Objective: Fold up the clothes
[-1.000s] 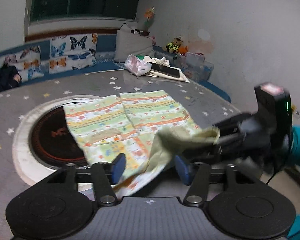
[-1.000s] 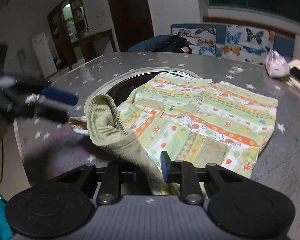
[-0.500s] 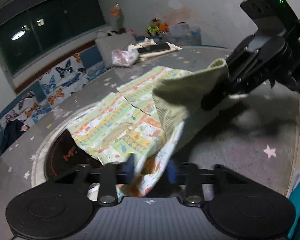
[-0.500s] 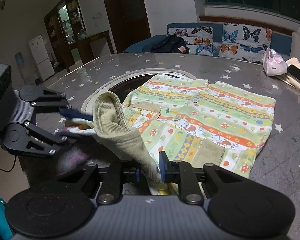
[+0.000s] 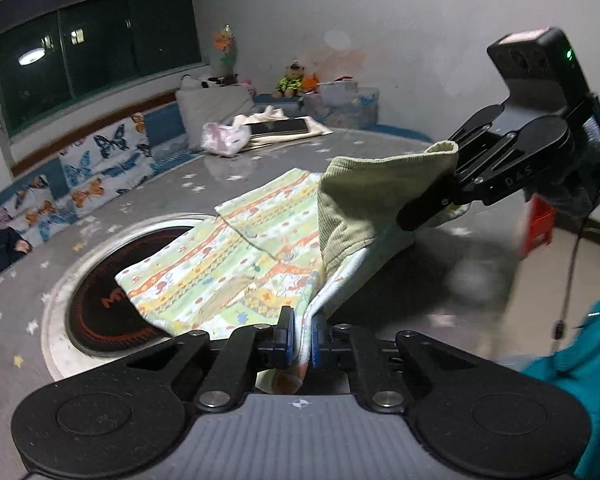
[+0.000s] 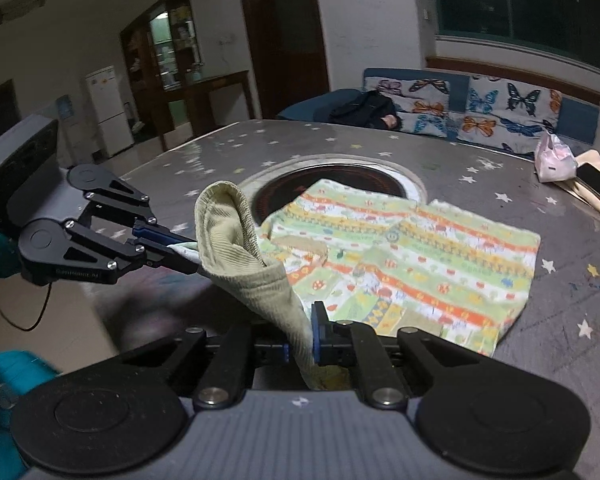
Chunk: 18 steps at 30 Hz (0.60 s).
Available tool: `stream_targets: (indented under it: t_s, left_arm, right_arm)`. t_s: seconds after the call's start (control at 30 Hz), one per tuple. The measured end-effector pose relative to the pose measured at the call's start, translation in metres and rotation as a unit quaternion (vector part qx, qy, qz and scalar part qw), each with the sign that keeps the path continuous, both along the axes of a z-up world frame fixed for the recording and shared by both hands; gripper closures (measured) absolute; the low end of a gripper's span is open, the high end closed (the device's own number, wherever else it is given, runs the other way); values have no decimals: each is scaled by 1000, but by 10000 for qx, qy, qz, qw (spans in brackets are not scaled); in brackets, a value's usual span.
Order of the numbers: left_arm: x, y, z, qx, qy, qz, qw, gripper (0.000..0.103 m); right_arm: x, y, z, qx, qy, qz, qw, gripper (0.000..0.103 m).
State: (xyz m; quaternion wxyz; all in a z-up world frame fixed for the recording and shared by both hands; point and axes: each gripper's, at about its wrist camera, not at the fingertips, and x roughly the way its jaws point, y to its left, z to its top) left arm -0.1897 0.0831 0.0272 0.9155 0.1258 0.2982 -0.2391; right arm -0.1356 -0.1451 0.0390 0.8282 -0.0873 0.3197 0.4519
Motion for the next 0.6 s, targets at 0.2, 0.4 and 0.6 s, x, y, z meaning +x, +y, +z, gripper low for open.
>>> stream_targets:
  t_s: [0.2,0.4,0.6]
  left_arm:
    - [-37,-3,20,-241,121,-276,9993,94]
    - [-13,5,26,-460,167,-11,9988,94]
    - [30,26,30,-709,89,339,9969,94]
  right_arm:
    - [-31,-11,25,-133,-1,379,9992,95]
    - [-14,2,36,-306,-171,530,9980,97]
    - [25,19,47,-418,-330,579,9969,97]
